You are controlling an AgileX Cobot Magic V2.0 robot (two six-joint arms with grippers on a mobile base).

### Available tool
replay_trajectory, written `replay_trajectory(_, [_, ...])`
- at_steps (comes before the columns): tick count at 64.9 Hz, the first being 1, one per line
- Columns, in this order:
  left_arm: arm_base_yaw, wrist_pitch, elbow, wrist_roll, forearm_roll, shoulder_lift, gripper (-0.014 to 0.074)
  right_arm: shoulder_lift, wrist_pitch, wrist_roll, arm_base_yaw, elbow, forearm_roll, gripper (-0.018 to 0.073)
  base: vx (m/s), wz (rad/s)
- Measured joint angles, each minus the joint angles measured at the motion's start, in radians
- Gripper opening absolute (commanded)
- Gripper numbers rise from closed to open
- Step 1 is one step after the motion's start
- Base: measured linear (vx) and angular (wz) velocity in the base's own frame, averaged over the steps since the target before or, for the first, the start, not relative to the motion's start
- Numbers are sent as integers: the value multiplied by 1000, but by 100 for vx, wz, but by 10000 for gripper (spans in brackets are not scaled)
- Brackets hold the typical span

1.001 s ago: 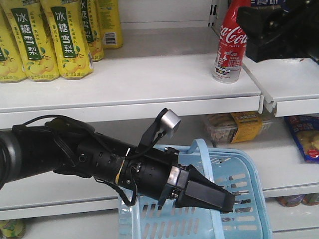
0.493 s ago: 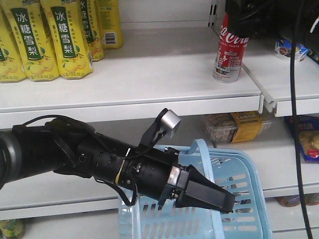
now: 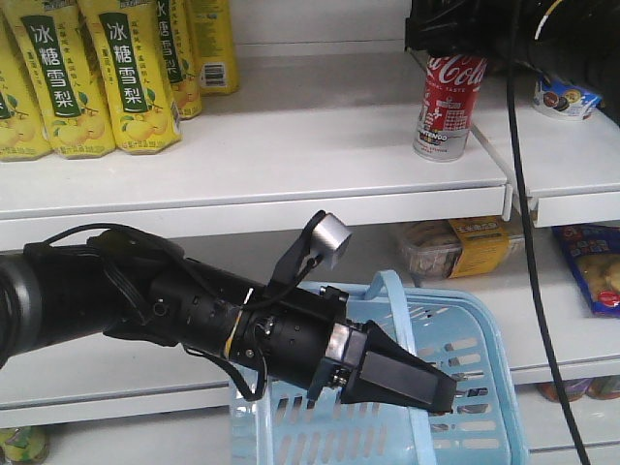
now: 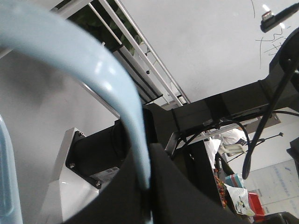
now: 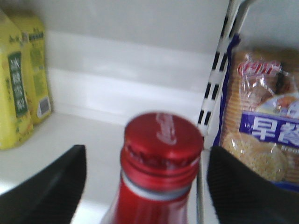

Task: Place coke in basket with both arms
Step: 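Close the right gripper around the red Coca-Cola bottle's neck, then lift the bottle off the shelf and carry it toward the basket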

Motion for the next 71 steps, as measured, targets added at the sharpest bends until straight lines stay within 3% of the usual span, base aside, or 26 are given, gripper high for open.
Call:
replay_trajectory(13, [0,0,0,0,0,0,-5,-23,47,7,0,-1,-10,-15,0,0])
replay_trajectory(31, [0,0,0,0,0,0,-5,-222,334,10,0,-1,-7,-10,0,0])
replay_trajectory(40, [0,0,0,0,0,0,-5,-364,478,-44,0,13,27,-10,0,0])
replay_trajectory(55, [0,0,0,0,0,0,-5,-582,592,-241,0,189,262,-8,0,0])
replay_trajectory(71, [0,0,0,0,0,0,-5,-633,516,-428,0,514,544,-5,0,0])
